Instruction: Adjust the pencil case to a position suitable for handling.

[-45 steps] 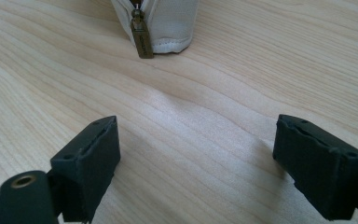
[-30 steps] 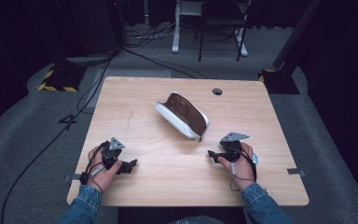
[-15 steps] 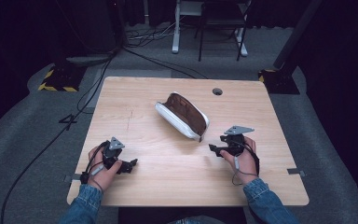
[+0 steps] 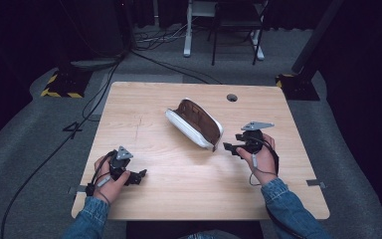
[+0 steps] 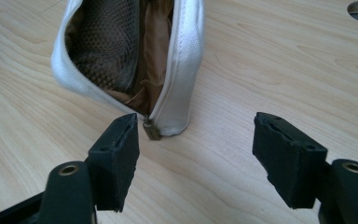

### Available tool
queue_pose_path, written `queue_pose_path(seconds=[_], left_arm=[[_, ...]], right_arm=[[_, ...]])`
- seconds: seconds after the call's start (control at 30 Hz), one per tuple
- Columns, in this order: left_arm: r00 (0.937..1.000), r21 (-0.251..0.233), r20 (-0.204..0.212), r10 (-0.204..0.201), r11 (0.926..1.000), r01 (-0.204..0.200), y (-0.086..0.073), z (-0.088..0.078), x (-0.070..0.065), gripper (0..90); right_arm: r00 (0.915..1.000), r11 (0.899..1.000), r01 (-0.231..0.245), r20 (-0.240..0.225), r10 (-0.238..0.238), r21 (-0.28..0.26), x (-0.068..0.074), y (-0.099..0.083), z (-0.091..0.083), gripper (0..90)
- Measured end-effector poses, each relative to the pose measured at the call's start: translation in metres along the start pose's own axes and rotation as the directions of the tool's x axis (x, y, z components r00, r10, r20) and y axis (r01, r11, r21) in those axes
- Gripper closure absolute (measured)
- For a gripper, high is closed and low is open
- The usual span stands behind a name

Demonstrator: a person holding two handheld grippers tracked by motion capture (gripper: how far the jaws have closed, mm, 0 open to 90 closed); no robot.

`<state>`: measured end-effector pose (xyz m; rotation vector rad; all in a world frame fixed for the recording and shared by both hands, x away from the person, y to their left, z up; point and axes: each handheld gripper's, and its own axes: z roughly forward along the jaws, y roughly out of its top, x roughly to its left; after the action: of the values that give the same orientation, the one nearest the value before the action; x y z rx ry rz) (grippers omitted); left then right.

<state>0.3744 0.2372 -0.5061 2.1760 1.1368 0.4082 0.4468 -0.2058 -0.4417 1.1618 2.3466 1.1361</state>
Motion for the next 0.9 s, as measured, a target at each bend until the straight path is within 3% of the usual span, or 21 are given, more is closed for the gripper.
queue_pose_path(seconds=[0.43,0.9], left_arm=[[1.0,0.004,0.004,0.003,1.0,-0.003,0.0,0.0,0.0,0.0],[0.9999,0.005,0.004,0.012,0.9999,-0.012,0.001,0.0,0.001,0.0]], right_arm=[[0.999,1.0,-0.019,-0.041,0.019,0.011,-0.002,0.018,0.018,31.4],[0.9991,0.998,-0.005,-0.042,0.007,0.056,0.0,0.038,0.047,33.1]])
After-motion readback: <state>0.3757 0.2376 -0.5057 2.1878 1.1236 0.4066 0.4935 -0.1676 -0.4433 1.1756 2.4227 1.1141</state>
